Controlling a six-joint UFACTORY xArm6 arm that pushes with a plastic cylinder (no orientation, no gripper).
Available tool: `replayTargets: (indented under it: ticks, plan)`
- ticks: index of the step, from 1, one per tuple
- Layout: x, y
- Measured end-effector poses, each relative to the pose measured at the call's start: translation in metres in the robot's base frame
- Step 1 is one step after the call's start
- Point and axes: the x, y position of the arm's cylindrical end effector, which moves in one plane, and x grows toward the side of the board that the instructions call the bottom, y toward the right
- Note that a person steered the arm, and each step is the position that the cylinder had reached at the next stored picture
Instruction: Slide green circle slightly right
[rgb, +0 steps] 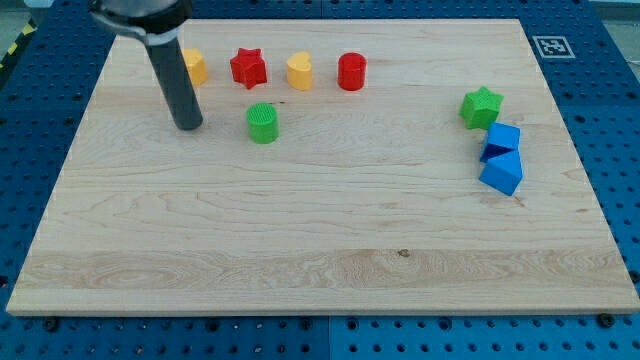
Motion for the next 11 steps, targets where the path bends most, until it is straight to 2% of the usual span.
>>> replayTargets:
  ticks: [1, 2, 3, 6, 9, 11]
  plan:
    - [-0.001, 0.006]
    - [-0.001, 0.047]
    - [0.003, 0.058]
    - [0.044, 0.138]
    - [0.039, 0.177]
    - [0.019, 0.204]
